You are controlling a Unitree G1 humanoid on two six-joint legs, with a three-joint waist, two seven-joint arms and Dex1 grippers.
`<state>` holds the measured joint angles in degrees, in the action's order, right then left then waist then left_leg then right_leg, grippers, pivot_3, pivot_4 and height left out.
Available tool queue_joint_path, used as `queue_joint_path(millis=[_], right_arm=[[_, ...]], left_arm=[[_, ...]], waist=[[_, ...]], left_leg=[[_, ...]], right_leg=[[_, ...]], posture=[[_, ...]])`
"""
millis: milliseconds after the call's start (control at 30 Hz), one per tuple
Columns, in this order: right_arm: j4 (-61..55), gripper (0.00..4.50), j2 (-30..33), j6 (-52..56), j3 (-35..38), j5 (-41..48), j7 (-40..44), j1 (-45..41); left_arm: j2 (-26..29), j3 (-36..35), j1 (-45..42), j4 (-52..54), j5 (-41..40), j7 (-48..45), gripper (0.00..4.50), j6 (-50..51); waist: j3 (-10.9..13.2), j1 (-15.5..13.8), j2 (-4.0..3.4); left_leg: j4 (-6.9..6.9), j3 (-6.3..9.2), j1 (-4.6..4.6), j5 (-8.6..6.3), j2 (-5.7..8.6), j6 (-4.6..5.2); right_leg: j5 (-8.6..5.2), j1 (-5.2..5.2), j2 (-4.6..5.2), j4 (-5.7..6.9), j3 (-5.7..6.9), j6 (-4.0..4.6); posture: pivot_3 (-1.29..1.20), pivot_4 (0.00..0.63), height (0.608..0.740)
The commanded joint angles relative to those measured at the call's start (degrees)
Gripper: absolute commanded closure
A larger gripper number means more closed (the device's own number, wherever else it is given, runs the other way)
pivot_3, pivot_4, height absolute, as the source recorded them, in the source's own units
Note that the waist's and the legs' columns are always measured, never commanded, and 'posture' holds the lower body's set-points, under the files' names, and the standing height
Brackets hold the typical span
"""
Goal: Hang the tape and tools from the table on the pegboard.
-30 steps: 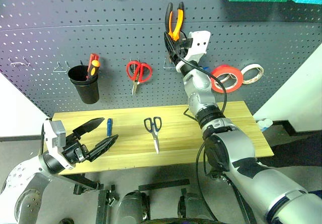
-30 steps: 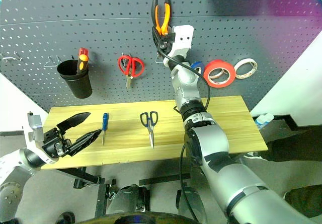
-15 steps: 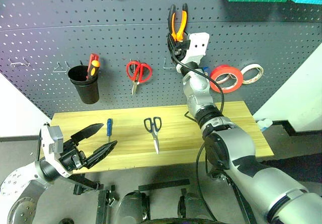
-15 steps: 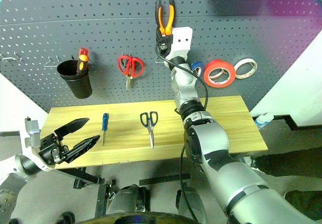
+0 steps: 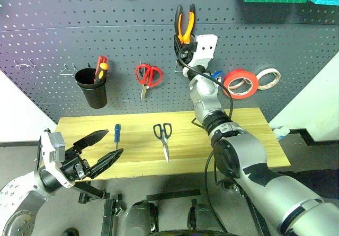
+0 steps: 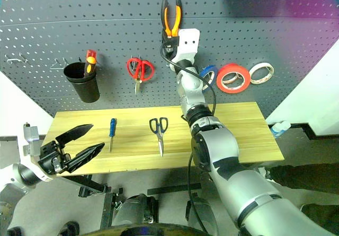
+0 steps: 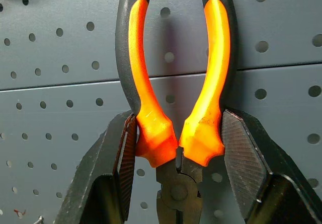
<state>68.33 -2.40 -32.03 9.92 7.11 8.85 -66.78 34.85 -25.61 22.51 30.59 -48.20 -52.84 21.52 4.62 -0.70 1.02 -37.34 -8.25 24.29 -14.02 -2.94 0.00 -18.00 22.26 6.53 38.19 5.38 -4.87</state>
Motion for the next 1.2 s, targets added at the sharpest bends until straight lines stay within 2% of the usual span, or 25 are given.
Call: queue_joint_path(millis=[33,500,700,1200], right_arm=[[-0.4,2.37,-0.1,-1.1,0.2,-0.3,-0.1,-3.1],[-1.8,2.37,0.4,-1.2,-0.1,-0.5,-0.5,-2.0],[-2.4,2.37,0.5,-1.0,-0.2,-0.6,-0.8,-0.6],[-4.1,2.37,1.3,-0.8,-2.2,-3.7,-3.3,2.9]], left_arm=[[0.4,-1.4,0.8,1.8,-0.8,-0.3,0.00,-0.5],[0.1,-3.4,6.3,4.7,-2.7,-0.6,0.00,-0.4],[0.2,-4.0,7.6,5.2,-3.3,-0.8,0.00,0.0],[0.6,-4.6,10.7,6.7,-4.7,-1.1,0.00,1.0]], waist=[[0.0,0.0,0.00],[0.6,0.0,-0.44],[1.9,0.0,-0.57],[4.5,0.0,-0.53]], left_leg=[[0.00,0.00,-0.01,0.00,0.00,0.00],[0.02,0.04,-0.18,-0.01,-0.10,0.02],[0.14,0.07,-0.85,-0.04,-0.12,0.05],[0.19,0.14,-0.88,-0.19,-0.12,0.28]], right_leg=[[0.00,0.00,0.00,0.00,0.00,0.00],[-0.02,-0.17,0.02,-0.05,-0.03,0.03],[-0.12,-0.81,0.10,-0.13,-0.02,0.20],[-0.21,-0.83,0.27,-0.16,-0.05,0.37]], posture=[[0.25,0.049,0.740],[0.25,0.120,0.740],[0.25,0.139,0.740],[0.24,0.188,0.740]])
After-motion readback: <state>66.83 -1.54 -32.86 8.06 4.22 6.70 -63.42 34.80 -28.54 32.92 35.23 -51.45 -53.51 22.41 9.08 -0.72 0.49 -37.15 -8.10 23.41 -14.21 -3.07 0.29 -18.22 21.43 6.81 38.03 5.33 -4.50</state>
